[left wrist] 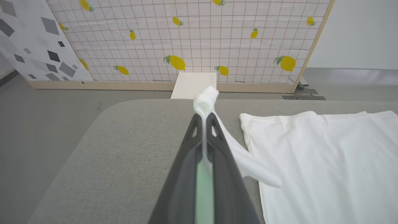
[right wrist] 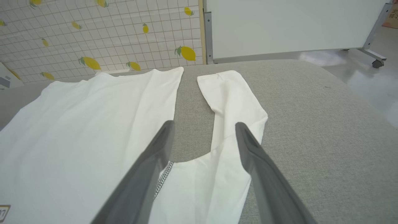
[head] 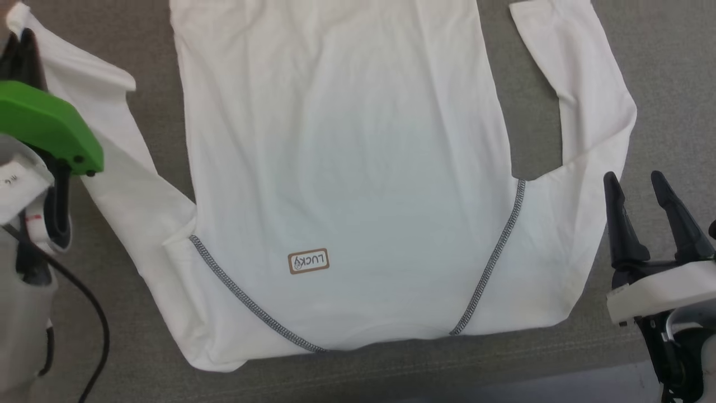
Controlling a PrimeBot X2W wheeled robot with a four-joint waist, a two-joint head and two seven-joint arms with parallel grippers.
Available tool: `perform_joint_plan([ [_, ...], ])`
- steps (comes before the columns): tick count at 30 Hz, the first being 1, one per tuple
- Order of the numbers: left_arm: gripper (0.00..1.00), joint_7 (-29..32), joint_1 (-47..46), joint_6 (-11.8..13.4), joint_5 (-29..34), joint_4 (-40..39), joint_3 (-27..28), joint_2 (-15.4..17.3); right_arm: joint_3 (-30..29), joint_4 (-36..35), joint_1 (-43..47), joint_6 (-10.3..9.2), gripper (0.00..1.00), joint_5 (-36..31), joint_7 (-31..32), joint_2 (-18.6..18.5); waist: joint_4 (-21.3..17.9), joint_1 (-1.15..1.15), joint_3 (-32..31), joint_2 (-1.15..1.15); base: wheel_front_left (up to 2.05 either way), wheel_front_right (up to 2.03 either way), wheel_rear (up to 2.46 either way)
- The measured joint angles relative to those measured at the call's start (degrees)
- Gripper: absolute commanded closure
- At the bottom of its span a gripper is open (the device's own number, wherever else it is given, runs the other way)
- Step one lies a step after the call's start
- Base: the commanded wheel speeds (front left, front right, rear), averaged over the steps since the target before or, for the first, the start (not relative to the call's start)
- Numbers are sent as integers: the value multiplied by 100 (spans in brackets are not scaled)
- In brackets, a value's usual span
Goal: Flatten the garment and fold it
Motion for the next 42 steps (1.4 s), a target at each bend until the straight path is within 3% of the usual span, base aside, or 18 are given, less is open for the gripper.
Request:
perform_joint_plan([
  [9,100,53,425,70,164,-1362,-684,-312,-121,-235,293,0,0,-101,215,176,274,0,-711,0,0,0,0],
  [16,100,20,364,109,371,-1473,-1593,-1168,-225,-356,361,0,0,-129,287,232,381,0,-973,0,0,0,0],
  [22,100,-283,7,-257,221,-621,-2444,-2219,-229,-415,363,0,0,-134,348,261,305,0,-916,0,0,0,0],
  [28,100,-605,-257,-749,33,755,-3060,-2861,-159,-411,362,0,0,-132,349,287,168,0,-804,0,0,0,0],
  [35,100,-938,-610,-1225,-104,2112,-3672,-3103,-46,-303,341,0,0,-74,314,312,-39,0,-641,0,0,0,0],
  [42,100,-1035,-811,-1473,-578,2921,-4582,-3137,85,-111,260,0,0,19,192,334,-329,0,-494,0,0,0,0],
])
